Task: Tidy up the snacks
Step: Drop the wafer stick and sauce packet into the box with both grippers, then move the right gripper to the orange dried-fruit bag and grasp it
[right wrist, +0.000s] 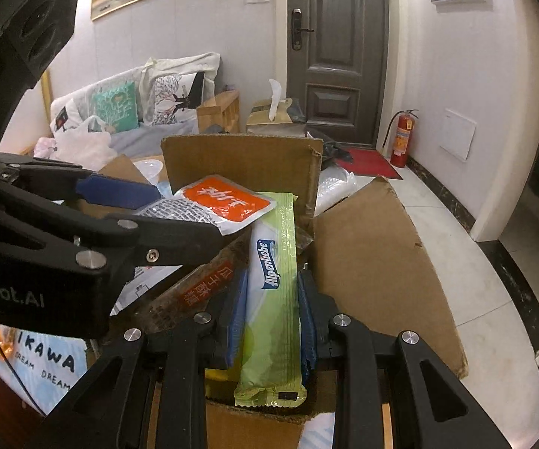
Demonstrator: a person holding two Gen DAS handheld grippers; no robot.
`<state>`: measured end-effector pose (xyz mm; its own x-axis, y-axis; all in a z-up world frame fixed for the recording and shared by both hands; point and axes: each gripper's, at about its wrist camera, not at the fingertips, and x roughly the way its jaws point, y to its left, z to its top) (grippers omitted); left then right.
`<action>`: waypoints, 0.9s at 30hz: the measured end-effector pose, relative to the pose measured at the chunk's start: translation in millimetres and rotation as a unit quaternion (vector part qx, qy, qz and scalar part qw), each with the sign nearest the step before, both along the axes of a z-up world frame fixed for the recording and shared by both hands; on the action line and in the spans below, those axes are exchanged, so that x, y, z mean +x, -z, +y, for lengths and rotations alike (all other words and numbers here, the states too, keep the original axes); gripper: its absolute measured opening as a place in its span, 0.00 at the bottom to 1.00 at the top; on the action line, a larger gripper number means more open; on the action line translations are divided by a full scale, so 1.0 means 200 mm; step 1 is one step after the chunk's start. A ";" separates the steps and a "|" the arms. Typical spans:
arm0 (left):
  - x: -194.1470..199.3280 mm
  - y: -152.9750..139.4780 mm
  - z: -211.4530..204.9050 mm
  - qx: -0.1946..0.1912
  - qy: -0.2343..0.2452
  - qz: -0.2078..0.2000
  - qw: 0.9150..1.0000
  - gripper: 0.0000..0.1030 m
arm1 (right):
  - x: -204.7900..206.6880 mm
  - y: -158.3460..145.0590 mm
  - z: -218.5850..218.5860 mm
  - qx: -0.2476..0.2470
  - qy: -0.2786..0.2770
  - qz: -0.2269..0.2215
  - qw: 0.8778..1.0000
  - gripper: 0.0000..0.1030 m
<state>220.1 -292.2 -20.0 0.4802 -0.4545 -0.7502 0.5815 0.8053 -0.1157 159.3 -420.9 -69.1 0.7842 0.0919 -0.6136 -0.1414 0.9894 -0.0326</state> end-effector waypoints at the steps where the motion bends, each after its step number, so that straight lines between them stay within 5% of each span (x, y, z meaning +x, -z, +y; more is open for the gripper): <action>1: 0.00 0.00 0.00 0.000 0.000 0.000 1.000 0.64 | 0.00 0.00 0.00 0.001 -0.001 0.001 1.000 0.21; 19: -0.07 -0.11 0.13 -0.024 -0.009 -0.018 1.000 0.72 | -0.03 -0.08 0.05 0.008 0.000 -0.009 1.000 0.28; 27: -0.19 -0.21 0.33 -0.038 -0.022 -0.050 0.998 0.77 | -0.05 -0.10 0.15 0.015 -0.027 -0.002 1.000 0.29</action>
<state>182.1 -225.4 22.8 0.5719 -0.4860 -0.6608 0.5581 0.8210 -0.1208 150.2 -391.5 -48.5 0.7804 0.1520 -0.6066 -0.1947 0.9809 -0.0047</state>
